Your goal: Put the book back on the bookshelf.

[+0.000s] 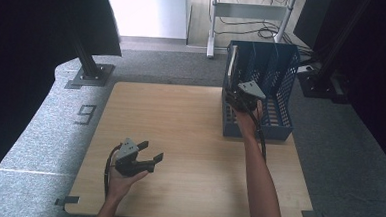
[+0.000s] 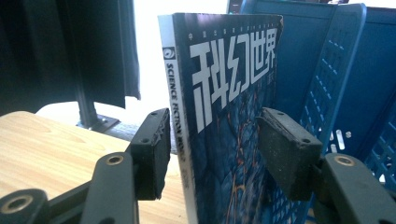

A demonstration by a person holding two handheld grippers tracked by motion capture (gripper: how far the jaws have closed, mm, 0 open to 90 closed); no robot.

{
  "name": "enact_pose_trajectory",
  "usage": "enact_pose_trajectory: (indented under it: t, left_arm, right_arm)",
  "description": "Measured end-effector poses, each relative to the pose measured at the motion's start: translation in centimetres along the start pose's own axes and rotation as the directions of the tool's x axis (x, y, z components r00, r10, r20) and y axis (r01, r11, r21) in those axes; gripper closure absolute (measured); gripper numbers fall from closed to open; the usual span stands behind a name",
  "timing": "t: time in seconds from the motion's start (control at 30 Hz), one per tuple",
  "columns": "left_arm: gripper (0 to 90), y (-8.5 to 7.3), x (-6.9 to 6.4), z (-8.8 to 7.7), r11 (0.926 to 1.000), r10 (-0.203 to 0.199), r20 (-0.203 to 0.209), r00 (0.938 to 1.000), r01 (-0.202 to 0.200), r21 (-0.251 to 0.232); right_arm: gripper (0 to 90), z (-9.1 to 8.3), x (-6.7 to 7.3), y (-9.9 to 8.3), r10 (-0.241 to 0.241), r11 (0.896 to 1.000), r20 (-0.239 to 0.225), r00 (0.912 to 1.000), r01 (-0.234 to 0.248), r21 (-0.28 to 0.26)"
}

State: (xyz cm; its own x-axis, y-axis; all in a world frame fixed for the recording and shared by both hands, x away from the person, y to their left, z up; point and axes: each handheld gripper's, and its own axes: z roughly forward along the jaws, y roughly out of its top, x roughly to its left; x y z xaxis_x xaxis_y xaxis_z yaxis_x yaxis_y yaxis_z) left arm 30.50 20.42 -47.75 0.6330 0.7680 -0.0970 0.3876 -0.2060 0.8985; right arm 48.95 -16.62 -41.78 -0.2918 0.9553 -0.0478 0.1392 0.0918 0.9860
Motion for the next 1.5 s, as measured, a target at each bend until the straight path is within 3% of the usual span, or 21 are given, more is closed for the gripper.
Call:
enact_pose_trajectory:
  t: [0.53,0.7,0.93,1.17,1.3,1.5]
  left_arm:
    - [23.3,-0.2,-0.4,0.6,0.9997,0.008,-0.004,1.0000,-0.008,0.022]
    - [23.3,-0.3,-0.4,0.6,0.9996,0.007,-0.005,1.0000,-0.007,0.026]
    - [23.2,-0.4,-0.5,0.8,0.9995,0.005,-0.013,0.9999,-0.005,0.031]
    - [23.3,-0.6,-0.5,1.1,0.9990,0.006,-0.015,0.9999,-0.005,0.043]
    - [23.3,-0.6,-0.5,1.2,0.9989,0.009,-0.018,0.9998,-0.008,0.045]
    - [23.3,-0.7,-0.6,1.4,0.9985,0.014,-0.019,0.9997,-0.013,0.054]
  right_arm:
    - [44.5,-2.8,-0.1,-0.4,0.020,1.000,-0.056,0.9982,-0.020,0.009]
    - [44.3,-4.0,-0.3,-0.8,0.051,0.999,-0.067,0.9965,-0.050,0.013]
    - [45.3,-6.1,-0.3,-1.4,0.053,0.999,-0.095,0.9941,-0.053,-0.001]
    - [45.0,-8.0,-0.3,-2.8,0.056,0.998,-0.125,0.9905,-0.054,0.023]
    - [44.8,-9.4,-0.4,-3.9,0.058,0.998,-0.150,0.9870,-0.057,0.010]
    - [44.6,-11.3,-0.4,-5.5,0.066,0.998,-0.158,0.9853,-0.063,0.021]
